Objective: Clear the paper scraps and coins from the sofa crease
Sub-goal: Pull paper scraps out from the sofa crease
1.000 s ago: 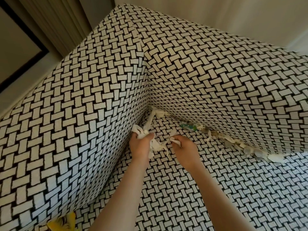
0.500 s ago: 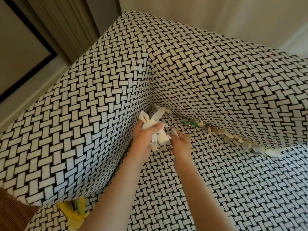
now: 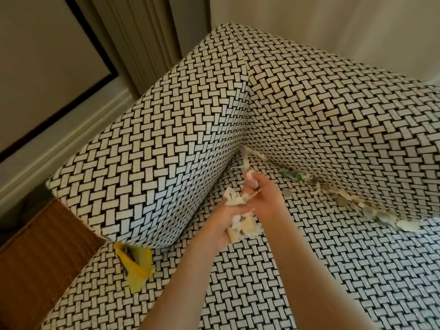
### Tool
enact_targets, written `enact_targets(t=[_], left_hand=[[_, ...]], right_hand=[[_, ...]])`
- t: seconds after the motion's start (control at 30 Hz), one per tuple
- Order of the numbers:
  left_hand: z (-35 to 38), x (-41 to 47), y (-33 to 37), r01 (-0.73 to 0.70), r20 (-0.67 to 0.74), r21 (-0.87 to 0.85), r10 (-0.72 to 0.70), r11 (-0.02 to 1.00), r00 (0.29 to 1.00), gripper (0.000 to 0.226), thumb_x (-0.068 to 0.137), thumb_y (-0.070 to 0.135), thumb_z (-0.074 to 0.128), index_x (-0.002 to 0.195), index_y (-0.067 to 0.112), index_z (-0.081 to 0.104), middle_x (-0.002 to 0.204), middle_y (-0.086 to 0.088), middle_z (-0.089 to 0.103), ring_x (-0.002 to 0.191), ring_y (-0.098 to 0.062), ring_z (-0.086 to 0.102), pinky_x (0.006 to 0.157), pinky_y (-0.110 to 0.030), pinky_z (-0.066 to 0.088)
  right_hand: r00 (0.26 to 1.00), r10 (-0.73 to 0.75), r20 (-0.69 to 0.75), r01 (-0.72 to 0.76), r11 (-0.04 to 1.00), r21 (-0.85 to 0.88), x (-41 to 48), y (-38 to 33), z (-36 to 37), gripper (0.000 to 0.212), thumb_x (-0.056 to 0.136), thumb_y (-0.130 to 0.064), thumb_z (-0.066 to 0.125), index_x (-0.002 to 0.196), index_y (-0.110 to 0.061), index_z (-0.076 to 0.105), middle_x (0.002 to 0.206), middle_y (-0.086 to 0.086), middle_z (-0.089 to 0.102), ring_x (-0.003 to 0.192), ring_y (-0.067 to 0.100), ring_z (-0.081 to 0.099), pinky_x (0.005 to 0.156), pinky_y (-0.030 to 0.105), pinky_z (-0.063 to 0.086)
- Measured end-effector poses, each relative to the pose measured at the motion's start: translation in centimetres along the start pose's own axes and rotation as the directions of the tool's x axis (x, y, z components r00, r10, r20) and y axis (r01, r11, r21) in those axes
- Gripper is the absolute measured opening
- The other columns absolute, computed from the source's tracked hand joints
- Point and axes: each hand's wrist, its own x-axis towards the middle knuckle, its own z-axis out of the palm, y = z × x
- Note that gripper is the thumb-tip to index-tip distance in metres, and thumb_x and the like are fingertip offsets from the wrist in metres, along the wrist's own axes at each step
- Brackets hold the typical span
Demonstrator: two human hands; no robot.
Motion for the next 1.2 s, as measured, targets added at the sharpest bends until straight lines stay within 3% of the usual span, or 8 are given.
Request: enact_targets(t=[0.13, 0.37, 0.5, 0.67, 0.87, 0.97, 1.1, 1.2], left_hand=[[-0.7, -0.3, -0.7, -0.056, 0.007, -0.146, 0.058, 0.988, 0.998, 0.02, 0.079, 0.002, 0.063, 0.098, 0.007, 0.062, 0.089, -0.011, 0.068, 0.081, -0.024, 0.064, 0.078, -0.036, 0.051], [-0.5, -0.7, -1.3, -0.102, -0.088, -0.259, 0.082, 0.96, 0.993, 0.006, 0.084, 0.006, 0.061, 0.087, 0.009, 0.058, 0.077, -0.008, 0.067, 0.07, -0.022, 0.063, 0.066, -0.036, 0.055], [-0.2, -1.0, -1.7, -0.114, -0.135, -0.298, 0.076, 0.948, 0.988, 0.032, 0.081, 0.006, 0.064, 0.112, 0.005, 0.055, 0.093, -0.012, 0.066, 0.077, -0.023, 0.064, 0.055, -0.029, 0.057], [0.0, -1.6, -1.2, -0.157, -0.155, -0.318, 0.112, 0.935, 0.982, 0.014, 0.084, 0.009, 0.061, 0.097, 0.008, 0.057, 0.083, -0.008, 0.063, 0.071, -0.02, 0.061, 0.051, -0.026, 0.053], [-0.1, -2.3, -1.1, -0.21, -0.178, -0.382, 0.151, 0.9, 0.972, 0.035, 0.084, 0.011, 0.061, 0.116, 0.001, 0.055, 0.106, -0.019, 0.064, 0.087, -0.029, 0.063, 0.075, -0.04, 0.054], [-0.5, -2.5, -1.4, -0.238, -0.204, -0.454, 0.16, 0.858, 0.966, 0.039, 0.084, 0.013, 0.061, 0.121, 0.003, 0.055, 0.119, -0.02, 0.062, 0.104, -0.034, 0.061, 0.074, -0.039, 0.054], [-0.8, -3.3, -1.8, -0.262, -0.2, -0.495, 0.184, 0.829, 0.962, 0.014, 0.087, 0.007, 0.056, 0.094, 0.019, 0.059, 0.102, -0.01, 0.064, 0.096, -0.031, 0.06, 0.076, -0.04, 0.05], [-0.9, -4.3, -2.4, -0.266, -0.193, -0.515, 0.191, 0.815, 0.962, 0.017, 0.088, 0.007, 0.055, 0.097, 0.02, 0.059, 0.108, -0.012, 0.06, 0.104, -0.033, 0.056, 0.069, -0.037, 0.052]], right_hand=[[0.999, -0.016, 0.029, 0.012, 0.988, 0.153, -1.5, 0.8, 0.3, 0.016, 0.089, -0.006, 0.037, 0.079, -0.008, 0.049, 0.045, -0.003, 0.038, 0.03, 0.006, 0.028, 0.029, 0.013, 0.023], [0.995, -0.051, -0.087, 0.062, 0.99, 0.124, -3.2, 1.0, 0.1, 0.023, 0.083, -0.014, 0.039, 0.069, -0.011, 0.057, 0.04, -0.005, 0.032, 0.036, 0.008, 0.021, 0.038, 0.016, 0.02], [0.988, -0.094, -0.121, 0.107, 0.989, 0.106, -4.0, 0.8, 0.4, 0.037, 0.089, -0.04, 0.053, 0.061, -0.016, 0.051, 0.043, -0.006, 0.035, 0.037, 0.008, 0.025, 0.04, 0.019, 0.023], [0.985, -0.106, -0.135, 0.111, 0.993, 0.031, -4.4, 0.7, 0.1, 0.026, 0.087, 0.003, 0.041, 0.065, -0.011, 0.044, 0.05, -0.003, 0.037, 0.036, 0.005, 0.032, 0.04, 0.014, 0.026], [0.987, 0.003, -0.162, 0.0, 1.0, 0.019, -5.8, 1.9, 0.0, 0.026, 0.085, 0.002, 0.036, 0.064, -0.01, 0.044, 0.054, 0.001, 0.04, 0.047, 0.012, 0.035, 0.05, 0.021, 0.033], [0.988, 0.015, -0.156, -0.013, 1.0, 0.014, -6.7, 2.6, 0.4, 0.018, 0.092, -0.003, 0.037, 0.085, -0.01, 0.053, 0.054, 0.001, 0.047, 0.051, 0.013, 0.042, 0.053, 0.024, 0.038], [0.988, -0.007, -0.152, -0.001, 0.999, -0.053, -7.4, 3.7, 0.3, 0.033, 0.092, -0.003, 0.031, 0.115, -0.008, 0.055, 0.048, -0.001, 0.053, 0.045, 0.011, 0.05, 0.053, 0.026, 0.041], [0.986, -0.019, -0.165, -0.002, 0.992, -0.13, -8.3, 4.9, 0.5, 0.035, 0.088, -0.005, 0.031, 0.111, -0.005, 0.059, 0.078, 0.009, 0.061, 0.071, 0.022, 0.057, 0.07, 0.032, 0.048]])
